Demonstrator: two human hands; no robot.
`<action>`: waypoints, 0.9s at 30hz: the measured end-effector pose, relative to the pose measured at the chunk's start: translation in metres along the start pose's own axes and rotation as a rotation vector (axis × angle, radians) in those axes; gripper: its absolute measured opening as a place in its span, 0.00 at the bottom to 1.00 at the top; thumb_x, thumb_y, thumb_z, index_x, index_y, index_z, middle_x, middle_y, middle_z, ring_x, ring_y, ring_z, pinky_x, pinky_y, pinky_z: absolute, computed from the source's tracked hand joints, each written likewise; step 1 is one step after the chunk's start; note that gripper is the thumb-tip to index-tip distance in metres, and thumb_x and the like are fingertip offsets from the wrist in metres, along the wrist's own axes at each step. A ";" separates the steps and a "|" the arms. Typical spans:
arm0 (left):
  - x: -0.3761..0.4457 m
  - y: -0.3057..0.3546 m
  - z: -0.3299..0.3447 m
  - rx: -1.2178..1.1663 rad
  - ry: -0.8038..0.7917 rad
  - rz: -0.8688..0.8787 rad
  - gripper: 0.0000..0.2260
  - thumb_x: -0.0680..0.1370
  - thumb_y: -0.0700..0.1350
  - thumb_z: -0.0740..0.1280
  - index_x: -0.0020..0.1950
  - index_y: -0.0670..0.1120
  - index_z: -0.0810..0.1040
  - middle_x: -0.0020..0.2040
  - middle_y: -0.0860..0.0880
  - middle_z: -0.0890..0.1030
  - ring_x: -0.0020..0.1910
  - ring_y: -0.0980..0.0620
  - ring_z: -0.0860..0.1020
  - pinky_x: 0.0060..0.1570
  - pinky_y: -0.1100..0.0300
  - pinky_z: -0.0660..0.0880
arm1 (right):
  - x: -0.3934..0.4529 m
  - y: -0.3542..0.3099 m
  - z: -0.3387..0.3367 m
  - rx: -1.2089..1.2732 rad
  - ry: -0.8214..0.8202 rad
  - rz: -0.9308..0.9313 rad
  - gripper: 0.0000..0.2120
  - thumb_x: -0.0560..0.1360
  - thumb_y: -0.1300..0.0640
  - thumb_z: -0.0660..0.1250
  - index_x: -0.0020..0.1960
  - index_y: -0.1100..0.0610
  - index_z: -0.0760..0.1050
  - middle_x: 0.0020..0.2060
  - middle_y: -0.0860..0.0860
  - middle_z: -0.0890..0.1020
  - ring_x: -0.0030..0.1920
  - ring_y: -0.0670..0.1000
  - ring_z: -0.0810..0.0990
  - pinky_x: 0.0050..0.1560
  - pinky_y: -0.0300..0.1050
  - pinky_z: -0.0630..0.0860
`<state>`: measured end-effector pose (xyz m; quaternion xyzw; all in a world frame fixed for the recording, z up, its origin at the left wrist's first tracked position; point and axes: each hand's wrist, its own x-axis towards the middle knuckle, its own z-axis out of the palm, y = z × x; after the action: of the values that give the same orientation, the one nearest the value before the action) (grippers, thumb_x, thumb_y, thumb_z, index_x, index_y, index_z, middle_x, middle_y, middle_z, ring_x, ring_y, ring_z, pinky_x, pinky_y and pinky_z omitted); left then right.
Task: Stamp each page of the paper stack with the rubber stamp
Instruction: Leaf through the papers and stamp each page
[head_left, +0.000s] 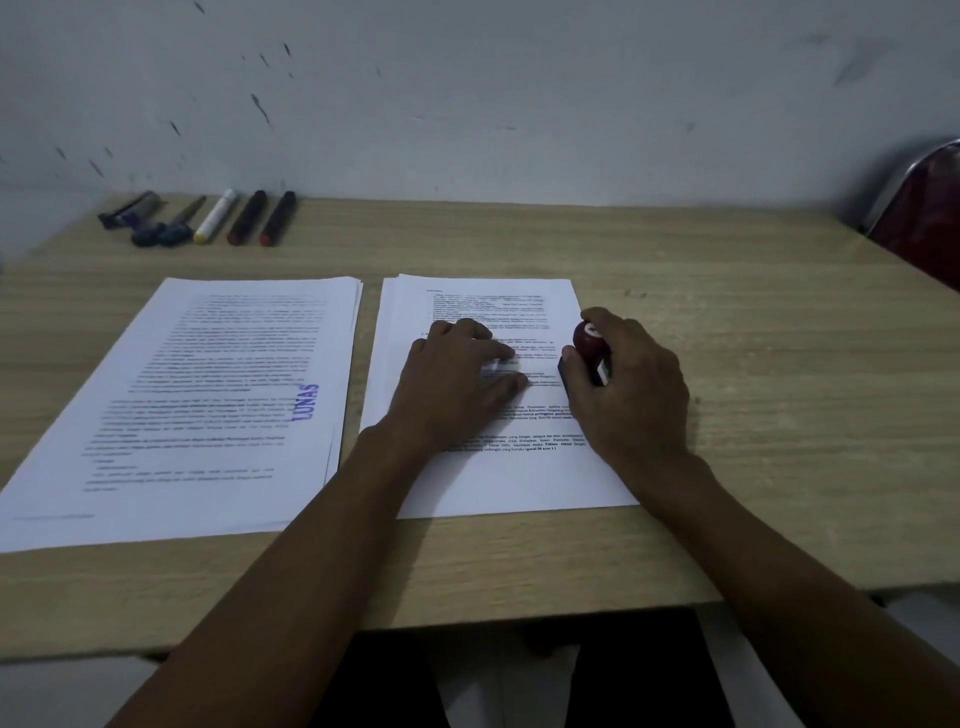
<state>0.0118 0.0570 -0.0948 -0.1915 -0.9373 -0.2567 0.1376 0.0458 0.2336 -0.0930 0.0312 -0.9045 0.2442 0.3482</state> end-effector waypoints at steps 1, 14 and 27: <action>0.000 0.000 0.000 0.001 0.002 0.000 0.17 0.74 0.58 0.68 0.59 0.51 0.81 0.59 0.50 0.78 0.60 0.47 0.71 0.55 0.52 0.68 | 0.000 0.000 0.000 -0.003 -0.001 0.000 0.15 0.74 0.54 0.68 0.60 0.55 0.77 0.45 0.51 0.82 0.45 0.55 0.80 0.43 0.53 0.77; 0.000 0.003 -0.002 0.021 -0.036 -0.017 0.17 0.75 0.59 0.67 0.60 0.52 0.80 0.60 0.50 0.77 0.61 0.46 0.70 0.57 0.52 0.68 | -0.002 0.000 0.003 -0.058 -0.019 0.031 0.16 0.75 0.51 0.65 0.61 0.53 0.75 0.47 0.50 0.82 0.45 0.55 0.80 0.46 0.56 0.77; 0.001 0.010 -0.007 0.046 -0.085 -0.051 0.17 0.75 0.59 0.67 0.60 0.53 0.80 0.60 0.51 0.77 0.61 0.46 0.71 0.58 0.51 0.69 | 0.013 0.012 -0.015 0.245 0.172 0.167 0.16 0.74 0.51 0.71 0.61 0.54 0.79 0.52 0.51 0.84 0.51 0.50 0.82 0.53 0.46 0.79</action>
<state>0.0160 0.0619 -0.0844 -0.1751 -0.9525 -0.2303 0.0955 0.0424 0.2525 -0.0806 -0.0229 -0.8343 0.3825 0.3965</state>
